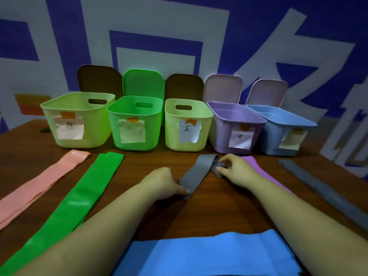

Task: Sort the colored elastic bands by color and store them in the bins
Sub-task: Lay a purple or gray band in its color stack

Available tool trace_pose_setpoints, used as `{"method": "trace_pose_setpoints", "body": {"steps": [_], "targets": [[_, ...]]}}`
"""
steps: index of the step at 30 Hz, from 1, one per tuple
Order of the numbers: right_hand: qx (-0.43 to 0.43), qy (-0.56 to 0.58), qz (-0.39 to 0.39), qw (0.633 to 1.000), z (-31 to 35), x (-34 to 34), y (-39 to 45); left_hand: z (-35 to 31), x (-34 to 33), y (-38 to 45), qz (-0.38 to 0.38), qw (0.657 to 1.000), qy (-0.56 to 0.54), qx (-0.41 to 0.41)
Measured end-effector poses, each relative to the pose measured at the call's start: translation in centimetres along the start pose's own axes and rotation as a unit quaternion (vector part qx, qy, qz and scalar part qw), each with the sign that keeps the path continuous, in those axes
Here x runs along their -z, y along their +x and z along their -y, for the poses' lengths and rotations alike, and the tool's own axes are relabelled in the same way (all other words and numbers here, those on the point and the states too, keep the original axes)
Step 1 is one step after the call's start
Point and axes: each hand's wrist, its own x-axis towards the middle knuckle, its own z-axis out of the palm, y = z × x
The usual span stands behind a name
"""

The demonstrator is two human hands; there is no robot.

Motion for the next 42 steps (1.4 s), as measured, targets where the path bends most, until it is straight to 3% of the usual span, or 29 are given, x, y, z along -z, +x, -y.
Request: {"method": "trace_pose_setpoints", "body": {"steps": [5,9,14,16,19,21,22,26,30,33,36,40,42], "targets": [[-0.074,0.061,-0.046,0.994,-0.2,-0.6,1.8,0.3,-0.8,0.7,0.023,0.997,-0.068,-0.005],[-0.117,0.112,-0.038,0.986,0.0,-1.1,2.9,0.9,-1.1,0.8,0.016,0.993,-0.117,-0.013],[-0.096,0.226,-0.066,0.967,-0.1,-1.4,3.8,1.3,-1.2,0.6,0.013,0.977,-0.21,-0.03],[-0.069,0.279,-0.082,0.954,0.0,-0.9,2.9,1.6,-1.0,0.8,0.008,0.941,-0.337,-0.022],[-0.03,0.343,-0.101,0.933,-0.5,0.0,1.0,1.7,0.2,1.1,-0.03,0.821,-0.57,-0.02],[0.003,0.349,-0.056,0.935,-0.9,0.6,-0.2,1.7,1.1,1.2,-0.064,0.752,-0.654,-0.045],[0.021,0.334,-0.026,0.942,-0.9,0.9,-0.7,1.8,1.4,1.3,-0.081,0.738,-0.667,-0.065],[0.083,0.192,-0.029,0.978,1.0,2.4,-1.8,1.9,1.6,1.1,-0.075,0.749,-0.638,-0.162],[0.187,0.182,0.049,0.964,6.2,2.7,-3.3,1.4,1.5,0.5,-0.048,0.768,-0.598,-0.223],[0.234,0.164,0.104,0.953,8.1,1.7,-3.3,1.5,1.9,0.4,-0.05,0.761,-0.6,-0.243],[0.28,0.16,0.091,0.942,8.7,1.0,-2.7,1.3,2.3,0.3,-0.065,0.727,-0.652,-0.208],[0.287,0.137,0.16,0.935,9.2,0.3,-2.6,1.0,3.4,0.4,-0.096,0.634,-0.751,-0.154],[0.274,0.119,0.183,0.937,9.1,0.2,-2.6,1.3,3.8,0.5,-0.103,0.606,-0.776,-0.142]]}}
